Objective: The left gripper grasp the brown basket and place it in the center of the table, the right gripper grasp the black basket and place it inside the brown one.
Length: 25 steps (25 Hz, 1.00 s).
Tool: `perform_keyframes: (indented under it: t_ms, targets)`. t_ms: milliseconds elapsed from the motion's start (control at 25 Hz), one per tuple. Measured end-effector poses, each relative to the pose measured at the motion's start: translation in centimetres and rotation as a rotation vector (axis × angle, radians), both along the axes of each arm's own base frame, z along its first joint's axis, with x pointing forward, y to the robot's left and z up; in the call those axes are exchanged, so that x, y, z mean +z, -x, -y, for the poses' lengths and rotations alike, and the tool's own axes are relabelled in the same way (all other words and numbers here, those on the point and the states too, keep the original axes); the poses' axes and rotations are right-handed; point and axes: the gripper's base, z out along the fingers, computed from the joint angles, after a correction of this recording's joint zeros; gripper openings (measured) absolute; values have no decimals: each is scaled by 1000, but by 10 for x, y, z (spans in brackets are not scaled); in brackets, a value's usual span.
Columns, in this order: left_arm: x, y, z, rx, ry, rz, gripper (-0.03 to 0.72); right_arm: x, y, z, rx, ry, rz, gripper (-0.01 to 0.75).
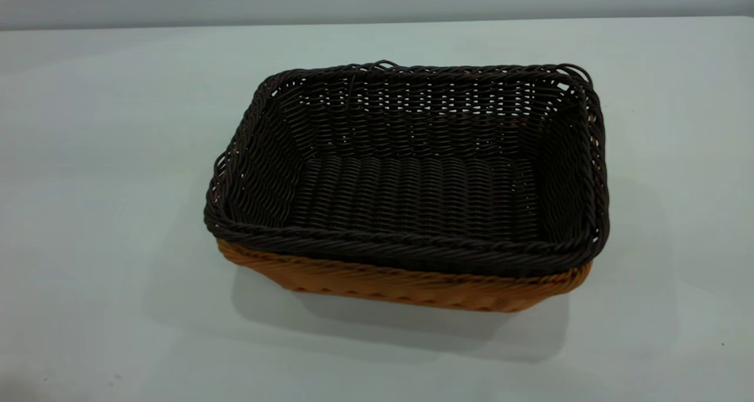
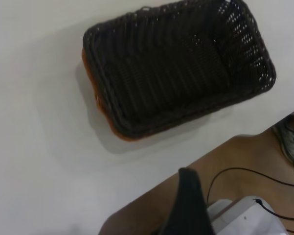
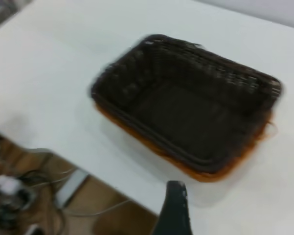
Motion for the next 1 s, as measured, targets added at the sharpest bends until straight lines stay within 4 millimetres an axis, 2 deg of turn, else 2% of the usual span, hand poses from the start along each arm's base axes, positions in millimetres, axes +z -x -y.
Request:
perform_keyframes:
  t_ms: [120,360,520,1000]
  targets:
    - [-21,24,-5,2,-3,12,513,-18,-1,10,-107,67,-4,574]
    - [-55,43,-17,94,-35,61,513,-42,-11,25,-284,117,-10,574]
    - [-72,48,-26,183,-66,113,513,-44,-6,26,-291,114,14,574]
    - [-100,63,-47,398,-119,155,513,-47,6,26,-284,114,49,574]
